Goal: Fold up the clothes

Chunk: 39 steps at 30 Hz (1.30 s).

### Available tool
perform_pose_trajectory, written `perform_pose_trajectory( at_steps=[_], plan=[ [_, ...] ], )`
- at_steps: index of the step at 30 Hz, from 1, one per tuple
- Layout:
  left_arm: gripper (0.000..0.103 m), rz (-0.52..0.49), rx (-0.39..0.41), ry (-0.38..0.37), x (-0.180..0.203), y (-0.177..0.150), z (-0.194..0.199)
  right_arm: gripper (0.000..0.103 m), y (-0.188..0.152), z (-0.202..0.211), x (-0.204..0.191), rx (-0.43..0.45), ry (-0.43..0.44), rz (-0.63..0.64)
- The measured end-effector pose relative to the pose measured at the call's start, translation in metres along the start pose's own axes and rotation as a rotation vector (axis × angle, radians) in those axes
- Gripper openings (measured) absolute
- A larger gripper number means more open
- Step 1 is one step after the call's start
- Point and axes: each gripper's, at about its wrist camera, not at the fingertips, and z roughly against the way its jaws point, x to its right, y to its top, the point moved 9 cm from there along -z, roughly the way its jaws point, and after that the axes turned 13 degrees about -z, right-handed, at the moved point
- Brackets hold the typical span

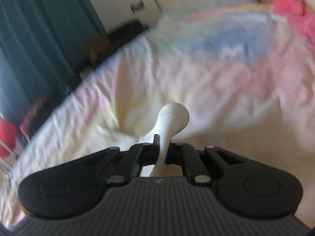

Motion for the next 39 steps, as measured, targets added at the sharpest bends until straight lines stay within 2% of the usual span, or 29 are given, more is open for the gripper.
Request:
perform_pose_trajectory(
  at_steps=[4,7,9,10,11,13,14,20,24,27,31,34,39],
  plan=[
    [0.030,-0.051,-0.015,0.041,-0.001,-0.008,0.002,0.009,-0.009,-0.006,0.012,-0.065,-0.033,-0.034],
    [0.046,-0.146,-0.019,0.107,0.002,-0.008,0.005,0.013,-0.010,0.002,0.005,-0.060,-0.048,-0.014],
    [0.061,-0.194,-0.001,0.136,0.010,-0.006,0.011,0.022,-0.012,0.009,-0.001,-0.052,-0.051,0.027],
    [0.063,-0.217,0.009,0.150,0.015,-0.005,0.014,0.040,-0.011,0.014,-0.005,-0.043,-0.044,0.041],
    [0.067,-0.242,0.019,0.157,0.020,-0.005,0.016,0.063,-0.010,0.019,-0.008,-0.033,-0.033,0.051],
    [0.077,-0.292,0.040,0.174,0.032,-0.006,0.021,0.080,-0.006,0.028,-0.016,-0.006,0.002,0.075],
    [0.081,-0.316,0.054,0.180,0.038,-0.007,0.024,0.080,-0.006,0.034,-0.022,0.006,0.022,0.097],
    [0.083,-0.442,0.130,0.196,0.069,-0.011,0.037,0.078,-0.014,0.079,-0.069,0.063,0.173,0.263],
    [0.091,-0.502,0.161,0.181,0.082,-0.018,0.039,0.078,-0.036,0.122,-0.107,0.066,0.345,0.397],
    [0.098,-0.545,0.173,0.148,0.090,-0.030,0.046,0.078,-0.059,0.150,-0.129,0.026,0.455,0.477],
    [0.098,-0.634,0.196,0.083,0.122,-0.051,0.052,0.078,-0.090,0.177,-0.146,-0.058,0.565,0.531],
    [0.098,-0.701,0.213,0.033,0.146,-0.067,0.058,0.078,-0.111,0.193,-0.153,-0.119,0.632,0.544],
    [0.098,-0.799,0.240,-0.042,0.186,-0.091,0.058,0.078,-0.136,0.212,-0.163,-0.148,0.709,0.596]
  ],
)
